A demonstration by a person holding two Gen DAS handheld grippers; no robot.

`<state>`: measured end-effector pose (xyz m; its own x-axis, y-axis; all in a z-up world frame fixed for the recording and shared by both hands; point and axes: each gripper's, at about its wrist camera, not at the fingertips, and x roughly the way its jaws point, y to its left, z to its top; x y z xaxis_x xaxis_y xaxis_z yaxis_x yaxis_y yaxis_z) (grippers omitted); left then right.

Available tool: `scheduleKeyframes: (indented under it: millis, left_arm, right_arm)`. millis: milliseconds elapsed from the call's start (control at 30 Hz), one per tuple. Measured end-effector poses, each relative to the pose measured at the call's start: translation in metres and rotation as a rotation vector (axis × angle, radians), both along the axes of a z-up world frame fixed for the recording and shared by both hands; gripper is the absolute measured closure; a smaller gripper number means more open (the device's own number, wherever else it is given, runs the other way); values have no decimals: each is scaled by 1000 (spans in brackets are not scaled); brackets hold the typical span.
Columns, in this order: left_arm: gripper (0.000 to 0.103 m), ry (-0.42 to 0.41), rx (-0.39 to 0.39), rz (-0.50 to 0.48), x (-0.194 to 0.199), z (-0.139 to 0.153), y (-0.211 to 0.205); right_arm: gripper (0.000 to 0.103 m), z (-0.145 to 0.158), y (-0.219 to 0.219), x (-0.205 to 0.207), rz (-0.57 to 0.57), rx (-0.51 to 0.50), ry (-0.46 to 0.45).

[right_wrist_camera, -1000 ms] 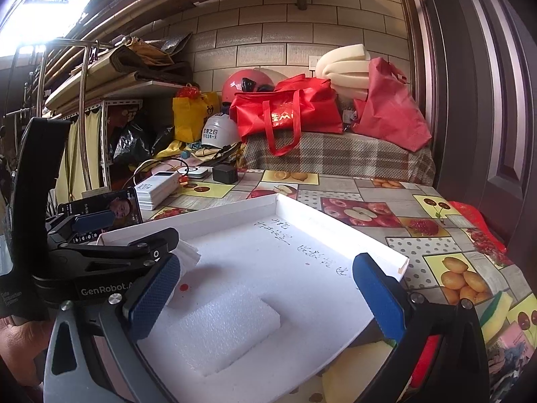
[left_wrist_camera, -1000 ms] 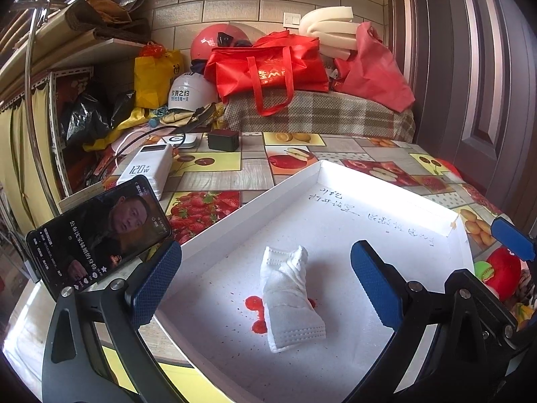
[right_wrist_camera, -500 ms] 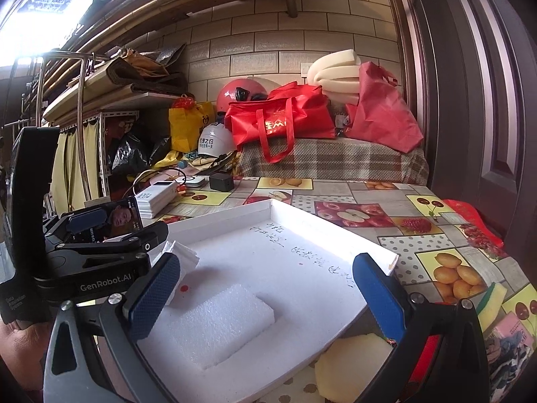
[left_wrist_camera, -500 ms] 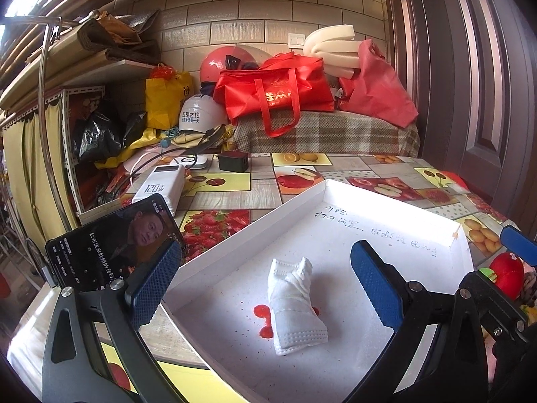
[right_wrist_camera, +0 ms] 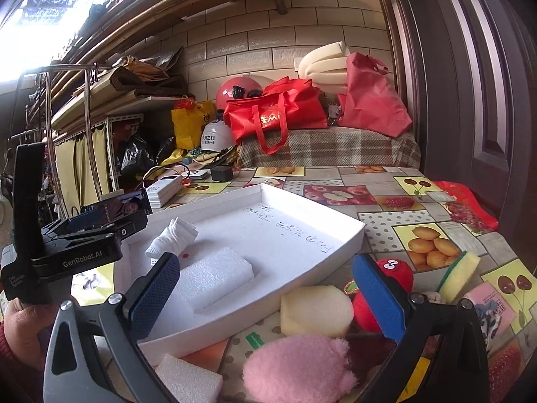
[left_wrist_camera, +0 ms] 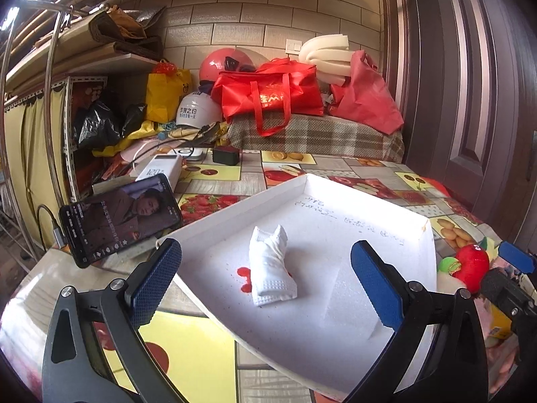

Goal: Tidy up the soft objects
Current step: 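Withdraw both grippers from the box toward the pile, then grasp a white foam block with the left gripper while the right grasps the yellow tissue pack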

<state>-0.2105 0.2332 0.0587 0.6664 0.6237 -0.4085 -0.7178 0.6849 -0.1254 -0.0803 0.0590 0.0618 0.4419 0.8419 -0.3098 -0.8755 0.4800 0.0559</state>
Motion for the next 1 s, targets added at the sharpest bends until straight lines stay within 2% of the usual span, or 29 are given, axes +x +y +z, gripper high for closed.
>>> scheduleKeyframes:
  millis: [67,133,200,333,433,500,567,733,800,867,1000]
  left_arm:
    - [1,-4,-88,-55,-7,-1,-7]
    - [1,-30,-136,-133,-17,0,-24]
    - [1,-16,-166,-213,-23,2,-46]
    - [1,83,-176,-367,-27,1,-100]
    - [1,182,-218,-472,-18,-11,-129]
    - [1,222,-302,-523,-7,-22,-134]
    - [1,255,-372,-523,5,-32,-133]
    - [1,337,-429,-515,33,-44,-134]
    - [1,367,-410,-508,43,-44,-136]
    - [1,388,-406,-511,53,-44,-137]
    - [1,437,-356,-495,69,-46,-143]
  right_arm:
    - [0,5,-25,7,-36,52,19]
    - [0,9,-51,13,-76,91,21]
    - [0,9,-74,17,-107,98,20]
    - [0,11,-114,21,-202,111,-34]
    - [0,8,-125,33,-238,24,-30]
    - [0,2,-125,42,-198,-55,19]
    - [0,-5,-127,45,-156,-123,54]
    - [0,-21,-135,48,-7,-204,146]
    - [0,-24,-132,50,67,-224,176]
    - [0,-24,-124,48,153,-239,166]
    - [0,-24,-92,38,271,-318,43]
